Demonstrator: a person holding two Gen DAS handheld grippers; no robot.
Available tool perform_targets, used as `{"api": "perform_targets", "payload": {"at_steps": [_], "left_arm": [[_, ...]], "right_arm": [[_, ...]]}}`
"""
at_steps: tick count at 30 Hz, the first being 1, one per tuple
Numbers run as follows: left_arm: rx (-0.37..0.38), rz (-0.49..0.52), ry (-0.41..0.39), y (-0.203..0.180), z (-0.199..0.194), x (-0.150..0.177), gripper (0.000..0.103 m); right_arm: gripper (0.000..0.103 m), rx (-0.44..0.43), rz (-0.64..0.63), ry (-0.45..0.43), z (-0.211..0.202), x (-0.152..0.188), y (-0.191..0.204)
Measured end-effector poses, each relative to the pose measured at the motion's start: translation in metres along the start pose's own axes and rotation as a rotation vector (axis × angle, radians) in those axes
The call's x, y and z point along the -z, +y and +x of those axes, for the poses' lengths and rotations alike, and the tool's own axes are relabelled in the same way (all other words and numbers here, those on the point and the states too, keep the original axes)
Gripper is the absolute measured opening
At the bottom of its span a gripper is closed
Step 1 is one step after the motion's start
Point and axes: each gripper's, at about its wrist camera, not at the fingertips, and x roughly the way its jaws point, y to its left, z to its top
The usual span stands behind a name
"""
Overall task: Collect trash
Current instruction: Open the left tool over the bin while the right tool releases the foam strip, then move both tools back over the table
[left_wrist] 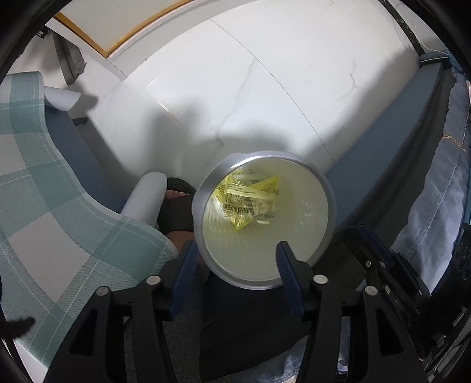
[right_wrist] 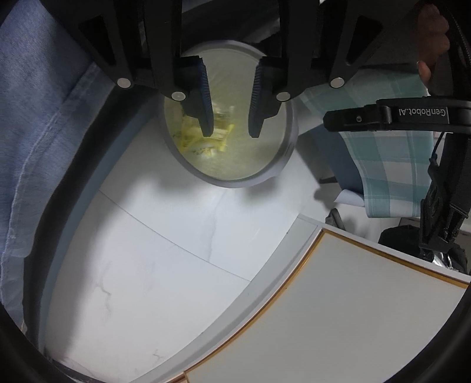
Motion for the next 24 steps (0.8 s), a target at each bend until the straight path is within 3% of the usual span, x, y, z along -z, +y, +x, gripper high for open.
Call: {"api": "perform_targets", "payload": {"at_steps": [4,9,11,14,20,24], "left_arm": [[-0.07,0.059,-0.092,-0.005,-0.017,0.005,0.064],[-0.049,0.028,-0.219,0.003,-0.048,0.01,0.065],[-0.073,0.001,-0.347,0.005,-0.072,0.015,0.065],[-0.075,-0.017,-0.507,0.009,-0.109,0.024,0.073],[-0.117,-0.03,-0.686,0.027,-0.161,0.052,0.073],[-0.103,-0.131,-0.832,0.065,-0.202,0.073,0.079]], "right_arm": [[0.027,0.015,0.003,-0.013,-0.005,0.0,0.001],[0.029,0.038,0.032,-0.075,-0.024,-0.001,0.001],[0.034,0.034,0.021,-0.114,-0.037,-0.003,0.005],[0.034,0.023,-0.009,-0.158,-0.053,-0.008,0.014],[0.042,-0.023,-0.084,-0.27,-0.097,-0.02,0.049],[0.05,-0.067,-0.183,-0.37,-0.134,-0.028,0.087]]}}
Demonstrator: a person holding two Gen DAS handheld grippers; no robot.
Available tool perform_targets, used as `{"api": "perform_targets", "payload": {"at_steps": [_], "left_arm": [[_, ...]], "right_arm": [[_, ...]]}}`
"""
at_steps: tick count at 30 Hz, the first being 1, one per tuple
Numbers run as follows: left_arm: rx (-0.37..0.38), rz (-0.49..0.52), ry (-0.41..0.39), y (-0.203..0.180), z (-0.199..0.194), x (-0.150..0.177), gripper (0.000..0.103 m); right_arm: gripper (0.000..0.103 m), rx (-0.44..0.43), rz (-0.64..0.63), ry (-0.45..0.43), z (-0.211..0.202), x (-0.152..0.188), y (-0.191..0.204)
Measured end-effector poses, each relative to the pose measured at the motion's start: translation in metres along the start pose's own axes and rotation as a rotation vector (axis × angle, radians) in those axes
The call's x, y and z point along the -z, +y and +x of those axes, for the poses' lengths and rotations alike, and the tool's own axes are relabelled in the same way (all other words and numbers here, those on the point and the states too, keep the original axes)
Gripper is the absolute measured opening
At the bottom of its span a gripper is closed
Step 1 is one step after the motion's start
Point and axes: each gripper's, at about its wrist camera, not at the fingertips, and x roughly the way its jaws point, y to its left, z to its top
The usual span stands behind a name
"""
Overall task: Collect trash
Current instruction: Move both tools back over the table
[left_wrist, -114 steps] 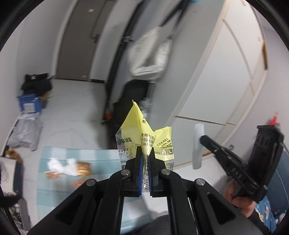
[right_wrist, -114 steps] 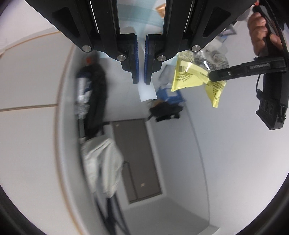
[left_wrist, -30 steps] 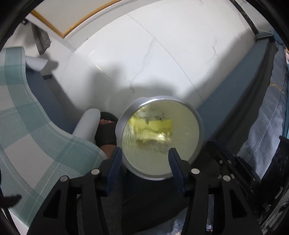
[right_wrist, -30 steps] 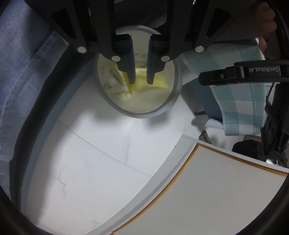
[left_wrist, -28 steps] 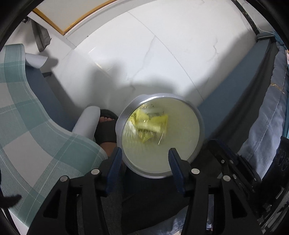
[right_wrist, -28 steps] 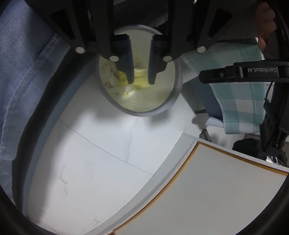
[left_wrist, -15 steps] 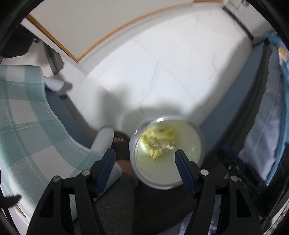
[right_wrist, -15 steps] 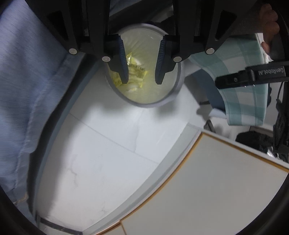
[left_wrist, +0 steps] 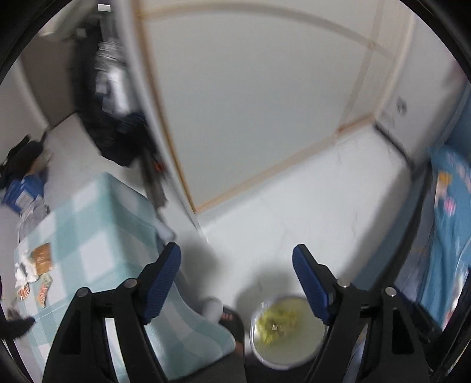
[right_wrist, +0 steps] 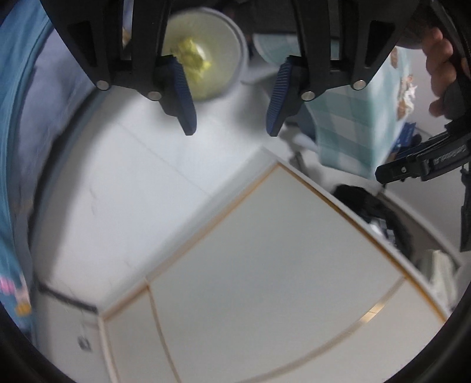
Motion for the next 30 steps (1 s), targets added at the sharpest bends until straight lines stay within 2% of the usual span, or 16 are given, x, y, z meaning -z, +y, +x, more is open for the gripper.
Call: {"api": "perform_targets", "payload": {"at_steps": [4,9,11,14,16,18,21,24,27,30], "left_arm": [[-0.107,-0.083,-0.199,0.054,-0.049,-0.014,0.087],[-0.189,-0.193,-0.351,0.12,-0.1,-0.012,0.089],[-0.235,-0.225,-0.41,0.145,-0.122,-0.006,0.089],[-0.259,-0.304,-0.444,0.177,-0.147,0.003,0.09],[-0.274,-0.358,-0.477,0.197,-0.165,0.013,0.094],[-0.321,-0.388,-0.525,0.209,-0.176,0.023,0.102],[-0.349,-0.439,-0.562,0.227,-0.185,0.036,0.102],[-0.36,-0.494,-0.576,0.249,-0.191,0.047,0.102],[-0.407,-0.536,-0.611,0.262,-0.2,0.07,0.102],[-0.455,-0.555,-0.631,0.275,-0.196,0.085,0.102]], "right_arm": [[0.053,-0.074,-0.075,-0.07,-0.024,-0.023,0.042],[0.06,-0.172,-0.193,-0.164,-0.054,-0.044,0.11],[0.068,-0.209,-0.246,-0.195,-0.062,-0.046,0.139],[0.073,-0.301,-0.305,-0.226,-0.074,-0.05,0.182],[0.074,-0.358,-0.356,-0.238,-0.08,-0.048,0.216],[0.077,-0.401,-0.407,-0.25,-0.085,-0.044,0.248],[0.082,-0.461,-0.501,-0.279,-0.093,-0.032,0.291],[0.09,-0.536,-0.588,-0.305,-0.097,-0.015,0.334],[0.101,-0.634,-0.621,-0.298,-0.097,0.003,0.364],[0.103,-0.692,-0.681,-0.321,-0.093,0.023,0.384]]}}
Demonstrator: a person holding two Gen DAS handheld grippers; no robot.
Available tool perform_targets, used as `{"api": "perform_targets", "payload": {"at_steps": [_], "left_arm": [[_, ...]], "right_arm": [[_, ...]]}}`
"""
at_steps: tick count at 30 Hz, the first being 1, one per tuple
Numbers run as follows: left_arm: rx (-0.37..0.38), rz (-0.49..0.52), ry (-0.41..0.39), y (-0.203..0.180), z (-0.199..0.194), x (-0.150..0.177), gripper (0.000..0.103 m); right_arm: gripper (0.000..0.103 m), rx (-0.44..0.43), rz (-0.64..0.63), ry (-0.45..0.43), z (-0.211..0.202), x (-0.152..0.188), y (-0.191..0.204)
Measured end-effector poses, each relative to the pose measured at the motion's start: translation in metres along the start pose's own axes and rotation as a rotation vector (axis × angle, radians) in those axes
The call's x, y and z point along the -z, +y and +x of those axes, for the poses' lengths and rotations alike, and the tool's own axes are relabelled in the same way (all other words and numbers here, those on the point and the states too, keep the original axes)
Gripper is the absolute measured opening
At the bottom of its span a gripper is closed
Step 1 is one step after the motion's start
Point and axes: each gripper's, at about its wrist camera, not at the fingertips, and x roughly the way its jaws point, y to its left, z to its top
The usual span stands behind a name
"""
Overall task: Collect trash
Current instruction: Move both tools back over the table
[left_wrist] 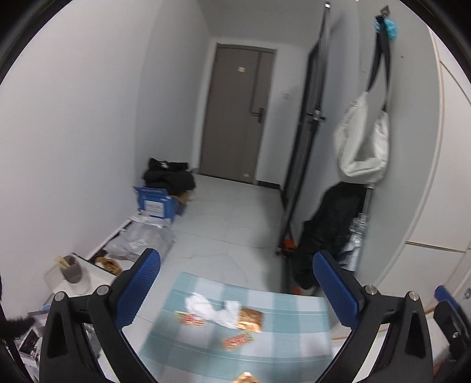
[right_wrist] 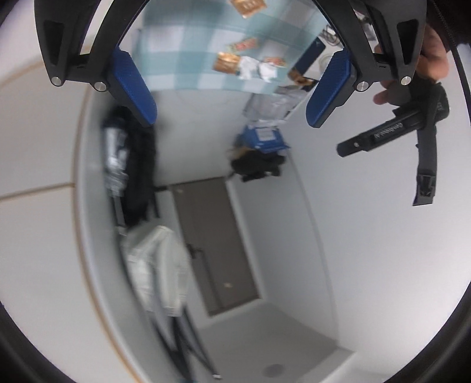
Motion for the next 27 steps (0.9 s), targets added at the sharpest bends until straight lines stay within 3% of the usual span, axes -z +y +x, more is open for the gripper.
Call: {"api": "perform_targets", "payload": {"at_steps": [6,13,21,25,27], "left_arm": [[-0.004,-0.066,0.042,0.032,0.018,0.02,0.102],[-0.031,-0.117,0.11,0.063,0.046,0.047,0.102],[0.003,-0.168,0.227,0.088,0.074,0.074,0.102],[-0.028,-0.166,0.224,0.099,0.077,0.072,0.102],[-0.021,-0.189,0.236,0.107,0.078,0.072,0.102]], "right_arm": [[0.103,-0.077,-0.074,0.021,0.037,0.021,0.032],[0.103,-0.114,-0.039,0.224,0.081,0.062,0.031],[0.103,-0.044,-0.105,0.439,0.128,0.116,0.03],[0.103,-0.055,-0.125,0.565,0.145,0.146,0.03],[0.103,-0.019,-0.162,0.612,0.153,0.166,0.031]]}}
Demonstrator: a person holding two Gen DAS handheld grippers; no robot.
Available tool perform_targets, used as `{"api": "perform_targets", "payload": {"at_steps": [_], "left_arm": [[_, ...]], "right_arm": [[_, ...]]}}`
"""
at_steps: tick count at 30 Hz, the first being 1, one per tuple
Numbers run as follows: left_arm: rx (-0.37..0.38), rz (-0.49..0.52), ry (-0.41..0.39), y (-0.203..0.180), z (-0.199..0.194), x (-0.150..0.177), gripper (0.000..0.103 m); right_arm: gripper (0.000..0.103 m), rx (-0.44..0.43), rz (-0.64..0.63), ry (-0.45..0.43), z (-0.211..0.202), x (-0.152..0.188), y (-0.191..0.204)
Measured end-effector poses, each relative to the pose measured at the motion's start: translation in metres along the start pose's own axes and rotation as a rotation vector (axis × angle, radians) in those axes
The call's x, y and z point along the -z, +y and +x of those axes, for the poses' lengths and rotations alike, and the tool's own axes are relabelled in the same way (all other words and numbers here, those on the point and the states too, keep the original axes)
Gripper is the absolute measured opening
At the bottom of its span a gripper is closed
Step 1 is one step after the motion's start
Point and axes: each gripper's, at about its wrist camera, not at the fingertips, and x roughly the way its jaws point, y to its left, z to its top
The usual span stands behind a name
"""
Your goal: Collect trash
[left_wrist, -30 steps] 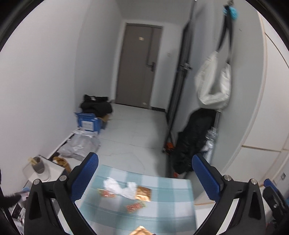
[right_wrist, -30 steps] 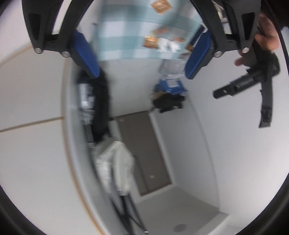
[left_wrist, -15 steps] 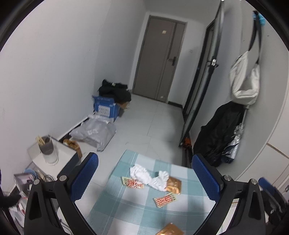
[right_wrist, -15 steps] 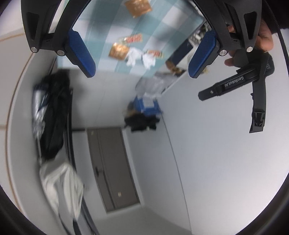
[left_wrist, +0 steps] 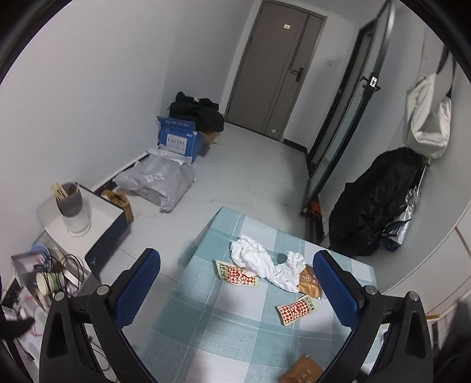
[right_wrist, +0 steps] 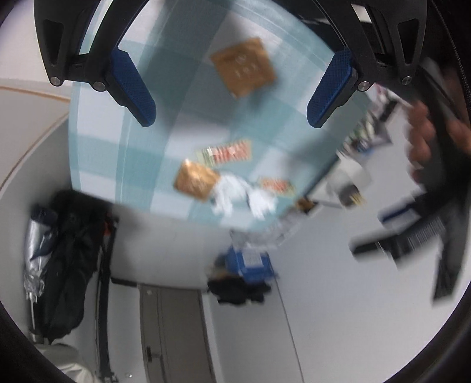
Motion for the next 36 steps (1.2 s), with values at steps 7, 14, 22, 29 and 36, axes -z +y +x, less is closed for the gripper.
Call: {"api": "perform_targets", "payload": {"at_steps": [7,14,22,29,36], "left_arm": [[0.019,-0.021,0.073,0.008,0.007,-0.002,0.102],[0.043,0.013,0.055,0.009,0.003,0.0,0.102],[0.06,-0.027,0.097,0.018,0.009,0.0,0.102],[0.086,-0.055,0.135,0.021,0.014,0.001,0.102],[0.124,-0.097,0.183,0.027,0.02,0.003,0.102]], "right_arm": [[0.102,-0.035,-0.105,0.173,0.048,0.03,0.016],[0.098,0.012,-0.192,0.232,0.069,0.04,0.029],[0.086,0.02,-0.287,0.296,0.087,0.048,0.041],[0.082,0.023,-0.245,0.31,0.084,0.047,0.032],[0.066,0.015,-0.263,0.314,0.08,0.047,0.034]]}}
